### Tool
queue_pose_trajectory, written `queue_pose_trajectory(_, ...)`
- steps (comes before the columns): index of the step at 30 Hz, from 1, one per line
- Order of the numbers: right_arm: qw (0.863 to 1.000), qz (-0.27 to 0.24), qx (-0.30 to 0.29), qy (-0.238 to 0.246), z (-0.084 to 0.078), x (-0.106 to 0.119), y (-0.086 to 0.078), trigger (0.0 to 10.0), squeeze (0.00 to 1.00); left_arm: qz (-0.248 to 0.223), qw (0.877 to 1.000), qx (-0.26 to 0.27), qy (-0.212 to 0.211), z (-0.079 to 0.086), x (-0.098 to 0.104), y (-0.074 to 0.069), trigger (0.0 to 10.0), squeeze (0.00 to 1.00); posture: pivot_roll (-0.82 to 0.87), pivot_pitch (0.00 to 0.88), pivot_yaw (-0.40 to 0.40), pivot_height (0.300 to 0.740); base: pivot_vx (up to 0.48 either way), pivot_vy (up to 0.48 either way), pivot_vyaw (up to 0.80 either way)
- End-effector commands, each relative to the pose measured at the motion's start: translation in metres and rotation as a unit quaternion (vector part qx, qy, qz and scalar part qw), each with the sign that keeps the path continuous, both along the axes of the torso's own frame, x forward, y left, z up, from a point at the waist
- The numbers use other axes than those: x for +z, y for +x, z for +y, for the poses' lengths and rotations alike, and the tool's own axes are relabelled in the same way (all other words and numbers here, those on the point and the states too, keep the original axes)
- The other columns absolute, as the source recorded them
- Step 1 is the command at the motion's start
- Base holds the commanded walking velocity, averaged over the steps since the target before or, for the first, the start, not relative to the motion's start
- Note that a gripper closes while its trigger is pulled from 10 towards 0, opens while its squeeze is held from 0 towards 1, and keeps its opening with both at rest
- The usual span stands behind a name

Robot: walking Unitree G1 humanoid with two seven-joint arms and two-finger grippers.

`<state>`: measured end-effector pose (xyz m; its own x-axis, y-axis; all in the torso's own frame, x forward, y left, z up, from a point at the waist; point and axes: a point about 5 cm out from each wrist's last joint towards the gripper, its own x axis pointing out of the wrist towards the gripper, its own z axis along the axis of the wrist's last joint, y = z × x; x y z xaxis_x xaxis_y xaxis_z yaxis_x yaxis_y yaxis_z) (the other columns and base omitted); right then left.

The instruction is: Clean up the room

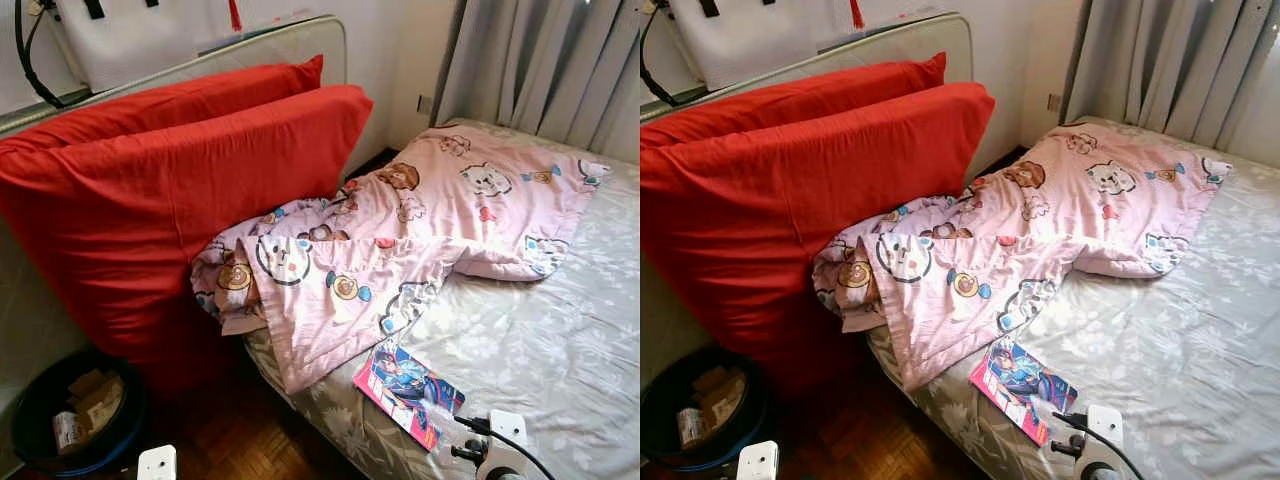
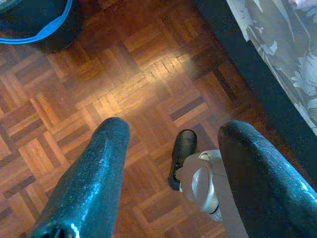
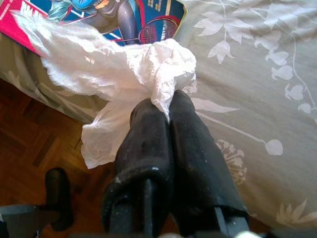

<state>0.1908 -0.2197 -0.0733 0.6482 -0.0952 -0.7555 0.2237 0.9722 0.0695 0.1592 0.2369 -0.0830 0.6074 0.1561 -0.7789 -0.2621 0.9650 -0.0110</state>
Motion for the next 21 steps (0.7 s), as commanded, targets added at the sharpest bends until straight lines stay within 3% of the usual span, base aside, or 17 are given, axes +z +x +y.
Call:
queue_pose_trajectory(1,1.0,0.008,0.01,-0.005,0.0006,-0.0013,-0.0021,10.0,0.0,0.014,1.0,-0.002,0.008,0.0094,-0.0017,-0.0103,10.0,0.0,0.01,0.0,0.018,0.74,0.0,0.0,0.0)
queue_pose_trajectory(4,1.0,0.013,0.022,-0.011,0.0019,-0.0019,-0.0024,10.0,0.0,0.014,1.0,-0.002,0.01,0.0126,-0.0012,-0.0119,10.0,0.0,0.01,0.0,0.02,0.74,0.0,0.082,0.15)
queue_pose_trajectory(10,1.0,0.015,0.018,-0.008,0.0024,-0.0027,-0.0037,10.0,0.0,0.012,1.0,-0.004,0.011,0.0163,-0.0003,-0.013,10.0,0.0,0.01,0.0,0.021,0.74,0.0,0.304,0.69)
queue_pose_trajectory(21,1.0,0.014,0.004,0.003,0.0047,-0.004,-0.0055,10.0,0.0,0.014,1.0,-0.012,0.013,0.0139,-0.0009,-0.0127,10.0,0.0,0.01,0.0,0.03,0.74,0.0,0.311,0.0)
